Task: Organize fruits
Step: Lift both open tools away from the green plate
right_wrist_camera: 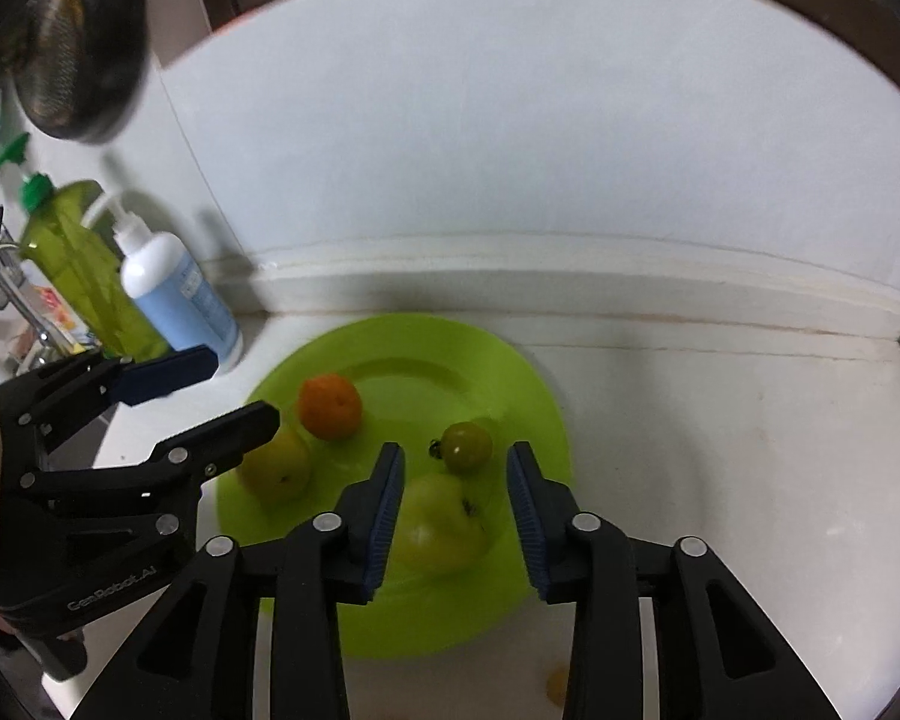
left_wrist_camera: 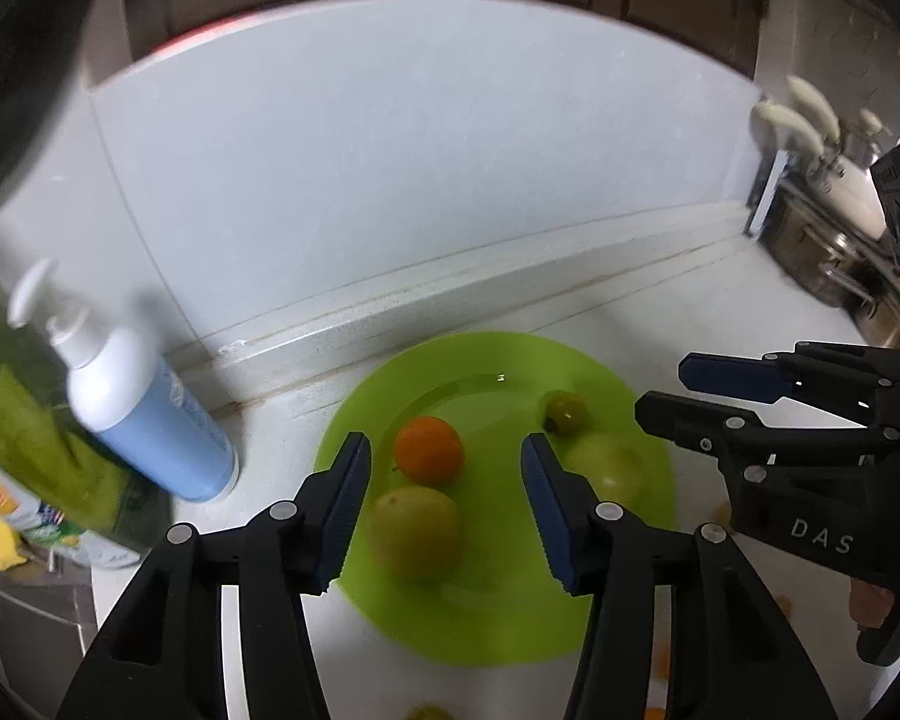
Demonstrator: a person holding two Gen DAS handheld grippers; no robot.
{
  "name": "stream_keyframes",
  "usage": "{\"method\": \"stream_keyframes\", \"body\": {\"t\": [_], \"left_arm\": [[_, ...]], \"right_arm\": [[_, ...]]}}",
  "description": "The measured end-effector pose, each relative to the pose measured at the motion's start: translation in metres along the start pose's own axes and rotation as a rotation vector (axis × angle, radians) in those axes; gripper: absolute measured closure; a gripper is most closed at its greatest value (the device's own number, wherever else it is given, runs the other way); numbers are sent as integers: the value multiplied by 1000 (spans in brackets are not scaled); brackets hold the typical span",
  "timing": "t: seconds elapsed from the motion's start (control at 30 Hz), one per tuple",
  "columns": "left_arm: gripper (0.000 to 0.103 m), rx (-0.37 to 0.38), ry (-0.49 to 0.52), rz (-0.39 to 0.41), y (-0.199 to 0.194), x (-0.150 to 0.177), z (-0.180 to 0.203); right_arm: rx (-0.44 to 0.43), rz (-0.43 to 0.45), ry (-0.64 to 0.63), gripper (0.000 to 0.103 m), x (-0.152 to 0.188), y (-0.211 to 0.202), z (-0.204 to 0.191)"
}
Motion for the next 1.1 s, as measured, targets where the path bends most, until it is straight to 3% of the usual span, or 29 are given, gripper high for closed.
{"method": "stream_keyframes", "body": {"t": [0.13, 0.4, 0.57, 0.93, 1.1], "left_arm": [[43, -18, -7, 55, -32, 4, 7], [33, -40, -30, 136, -90, 22, 19], [30, -34, -47, 145, -114, 45, 27], [27, -49, -12, 167, -131, 91, 42], [27, -13, 13, 138, -123, 111, 53]], "right_arm": [[12, 55, -21, 65, 3, -28, -7], [36, 161, -58, 52, 24, -87, -24], [67, 194, -85, 47, 44, -108, -31], [74, 137, -67, 47, 98, -122, -32], [84, 91, -41, 47, 122, -115, -24]]}}
Point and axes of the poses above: each gripper's, at about its wrist camera, not at the fingertips, and y roughly the way its jaws point, z to its right, x to its underside, the point moved 6 cm from there along y, roughly the way its jaws point, and after that the axes turned 6 degrees about -x, right-handed, at the moved point
